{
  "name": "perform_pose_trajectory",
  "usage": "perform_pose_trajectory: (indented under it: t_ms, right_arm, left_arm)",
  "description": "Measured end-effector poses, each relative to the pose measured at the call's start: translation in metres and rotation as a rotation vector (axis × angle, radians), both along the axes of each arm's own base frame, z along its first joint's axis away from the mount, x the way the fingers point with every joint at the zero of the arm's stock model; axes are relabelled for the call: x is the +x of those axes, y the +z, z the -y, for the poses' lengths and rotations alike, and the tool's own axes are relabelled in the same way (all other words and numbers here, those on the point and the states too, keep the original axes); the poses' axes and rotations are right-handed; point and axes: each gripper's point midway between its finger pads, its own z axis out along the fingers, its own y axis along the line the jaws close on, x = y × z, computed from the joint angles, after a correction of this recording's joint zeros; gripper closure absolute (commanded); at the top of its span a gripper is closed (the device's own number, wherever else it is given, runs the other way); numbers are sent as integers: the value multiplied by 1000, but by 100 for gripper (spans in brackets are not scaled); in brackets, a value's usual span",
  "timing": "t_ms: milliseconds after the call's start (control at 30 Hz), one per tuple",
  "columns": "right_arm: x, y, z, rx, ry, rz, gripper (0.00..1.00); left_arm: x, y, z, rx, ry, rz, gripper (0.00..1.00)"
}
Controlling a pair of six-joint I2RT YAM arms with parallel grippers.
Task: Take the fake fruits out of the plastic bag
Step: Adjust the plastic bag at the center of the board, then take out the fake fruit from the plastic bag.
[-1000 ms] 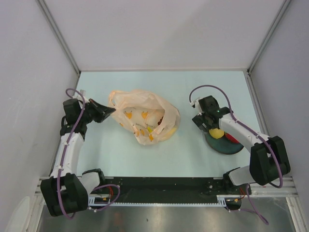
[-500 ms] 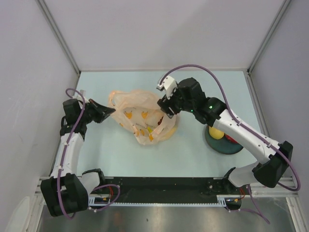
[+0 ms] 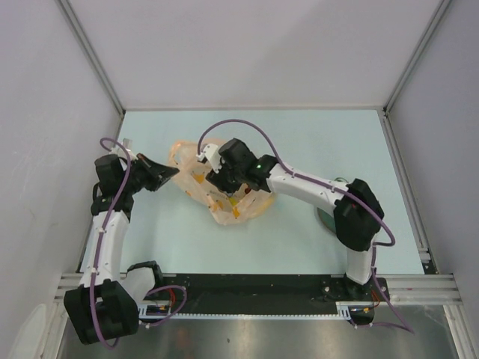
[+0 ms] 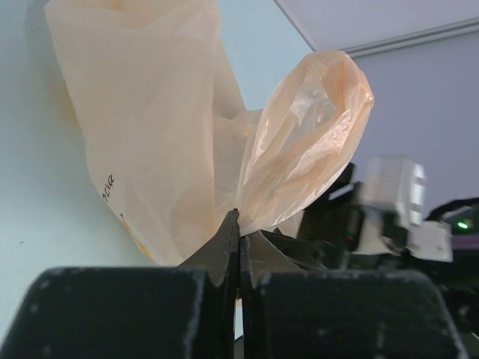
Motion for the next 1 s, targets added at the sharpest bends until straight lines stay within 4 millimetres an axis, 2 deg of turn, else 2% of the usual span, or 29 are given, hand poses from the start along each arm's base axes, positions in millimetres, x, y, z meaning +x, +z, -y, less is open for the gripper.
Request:
perform_pose_trajectory:
  t_ms: [67, 133, 200, 233, 333, 400, 433, 500, 600, 700, 767, 867, 1000]
  right_arm:
    - [1, -19, 4, -32, -17, -24, 48]
    - [-9, -40, 23, -83, -29, -57, 49]
    - [-29, -58, 49, -130, -29, -90, 49]
    - [-52, -69, 73, -175, -18, -127, 49]
    - [-101, -74, 113, -232, 46, -164, 49]
    - [-113, -62, 121, -221, 91, -143, 49]
    - [-112, -56, 120, -207, 100, -128, 48]
    - [-94, -44, 117, -171, 105, -81, 48]
    - [-54, -31, 110, -94, 77, -52, 49]
    - [-17, -23, 98, -29, 50, -19, 55]
    - [-2, -25, 86, -2, 63, -7, 58]
    - [-5, -38, 70, -13, 132, -8, 62]
    - [-30, -60, 59, -76, 223, -42, 63]
  left_arm:
    - [-1, 1, 0, 6, -6, 9, 100]
    - [-2, 3, 0, 23, -15, 13, 100]
    - [-2, 9, 0, 34, -21, 24, 100]
    - [-1, 13, 0, 42, -26, 37, 100]
    - [2, 24, 0, 66, -56, 67, 100]
    - [6, 27, -1, 100, -77, 80, 100]
    - [8, 28, -2, 123, -88, 90, 100]
    - [10, 28, -4, 165, -113, 108, 100]
    - [8, 19, -4, 193, -147, 108, 100]
    - [3, 5, -3, 210, -168, 86, 100]
    - [-1, -5, -4, 229, -181, 68, 100]
    - [-8, -22, -6, 252, -185, 33, 100]
    - [-25, -52, -8, 280, -182, -39, 100]
